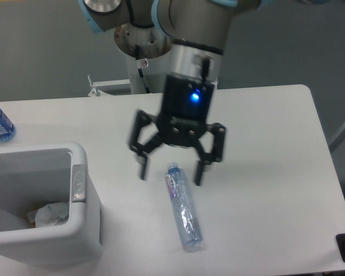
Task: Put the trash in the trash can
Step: 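Move the gripper over the clear plastic water bottle and descend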
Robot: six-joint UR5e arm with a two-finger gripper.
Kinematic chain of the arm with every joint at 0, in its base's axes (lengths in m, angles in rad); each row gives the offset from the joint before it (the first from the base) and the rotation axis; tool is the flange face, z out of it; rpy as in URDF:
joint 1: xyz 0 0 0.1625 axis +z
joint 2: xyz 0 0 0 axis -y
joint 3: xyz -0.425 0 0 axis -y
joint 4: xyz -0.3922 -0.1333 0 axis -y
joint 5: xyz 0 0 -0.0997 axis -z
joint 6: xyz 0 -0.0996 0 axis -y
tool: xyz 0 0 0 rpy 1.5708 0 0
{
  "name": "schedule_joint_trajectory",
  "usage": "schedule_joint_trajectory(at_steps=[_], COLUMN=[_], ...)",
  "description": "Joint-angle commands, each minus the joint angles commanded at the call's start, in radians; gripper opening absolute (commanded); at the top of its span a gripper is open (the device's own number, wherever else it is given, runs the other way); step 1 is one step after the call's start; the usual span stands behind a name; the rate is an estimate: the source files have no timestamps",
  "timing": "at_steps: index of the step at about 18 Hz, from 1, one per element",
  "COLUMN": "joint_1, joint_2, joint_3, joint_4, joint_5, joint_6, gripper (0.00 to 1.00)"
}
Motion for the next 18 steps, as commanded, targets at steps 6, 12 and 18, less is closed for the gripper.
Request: schedule_joint_trajectory(at_steps=[6,12,18], joint_1=[-0.006,-0.028,-0.051], joint_2=[-0.12,-0.216,-0.287], joint_3=[-0.012,-0.032,-0.044], joint_4=[-0.002,-0.006,-0.008], joint_5=[0.094,0.1,0.122], joint_6=[0.104,0.118,0.118], gripper=[1.0,1.0,1.0])
